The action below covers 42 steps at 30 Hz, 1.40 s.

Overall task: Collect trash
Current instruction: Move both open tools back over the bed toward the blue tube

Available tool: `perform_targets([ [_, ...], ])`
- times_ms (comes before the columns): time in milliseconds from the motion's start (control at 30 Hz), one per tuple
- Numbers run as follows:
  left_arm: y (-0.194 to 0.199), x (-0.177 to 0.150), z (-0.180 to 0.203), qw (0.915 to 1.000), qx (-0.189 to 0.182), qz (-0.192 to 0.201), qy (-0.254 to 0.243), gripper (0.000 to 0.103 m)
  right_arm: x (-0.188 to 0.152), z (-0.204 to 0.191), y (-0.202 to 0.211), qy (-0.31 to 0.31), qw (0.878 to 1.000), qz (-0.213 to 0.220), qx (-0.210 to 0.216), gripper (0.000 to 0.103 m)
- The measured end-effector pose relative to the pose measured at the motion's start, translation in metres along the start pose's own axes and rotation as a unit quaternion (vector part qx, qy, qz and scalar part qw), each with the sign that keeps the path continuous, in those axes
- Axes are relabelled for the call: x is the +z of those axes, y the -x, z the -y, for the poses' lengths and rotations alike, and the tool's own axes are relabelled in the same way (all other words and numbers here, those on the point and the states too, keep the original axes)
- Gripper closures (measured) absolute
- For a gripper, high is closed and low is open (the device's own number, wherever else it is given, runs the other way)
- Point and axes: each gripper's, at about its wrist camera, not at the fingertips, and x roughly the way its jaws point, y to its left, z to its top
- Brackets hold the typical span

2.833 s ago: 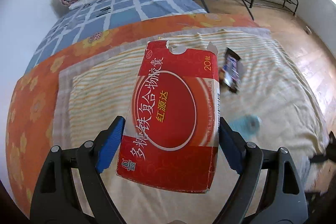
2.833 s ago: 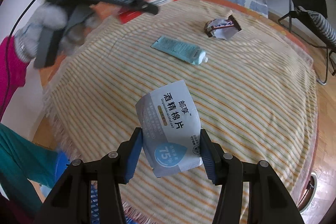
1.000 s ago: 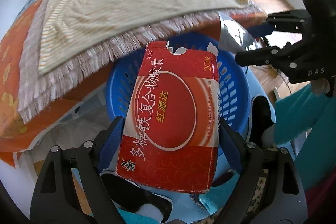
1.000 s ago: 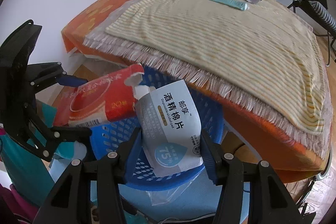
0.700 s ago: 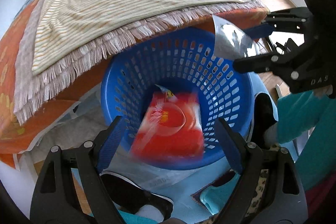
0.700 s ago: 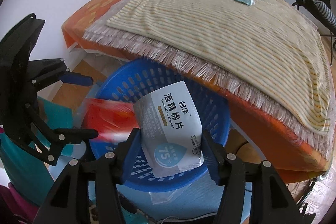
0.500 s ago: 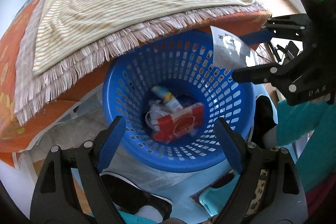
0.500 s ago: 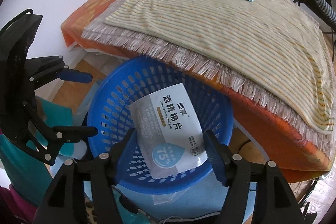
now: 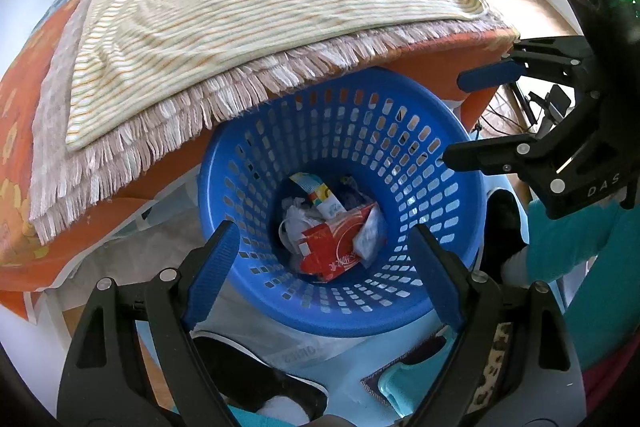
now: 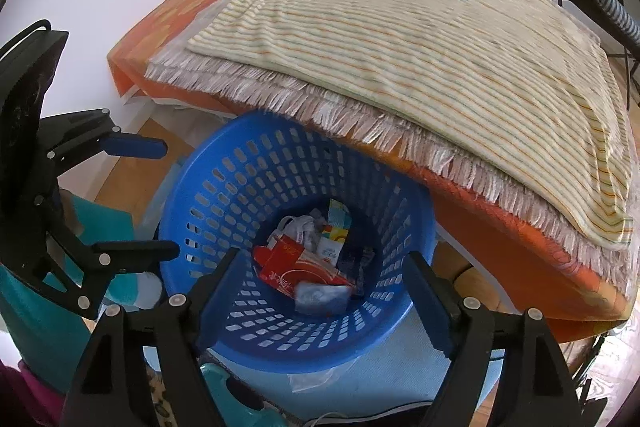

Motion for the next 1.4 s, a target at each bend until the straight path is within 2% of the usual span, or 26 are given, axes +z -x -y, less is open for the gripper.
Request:
perform_targets([
  [267, 0.007, 0.009, 0.001, 0.9999, 0.002, 0.014, 0.003, 0.015, 0.004, 0.007, 0.011, -0.017, 1.000, 0.019, -0.008, 0.020],
  [700, 0.018, 0.037, 0.001, 0.9992, -0.001, 0.039, 0.005, 0.015, 0.024, 0.034, 0.042, -0.068, 0.995, 0.076, -0.019, 0.019],
  [1033, 0.033, 0.089, -0.017, 0.9971, 0.016, 0.073, -0.012, 0.015, 0.046, 0.069, 0.055, -0.112, 0.988, 0.099, -0.036, 0.017],
  [1400, 0.031, 0.159, -0.049, 0.9929, 0.008, 0.119, -0.009, 0.015, 0.082, 0.092, 0.062, -0.123, 0.983, 0.123, -0.057, 0.017],
])
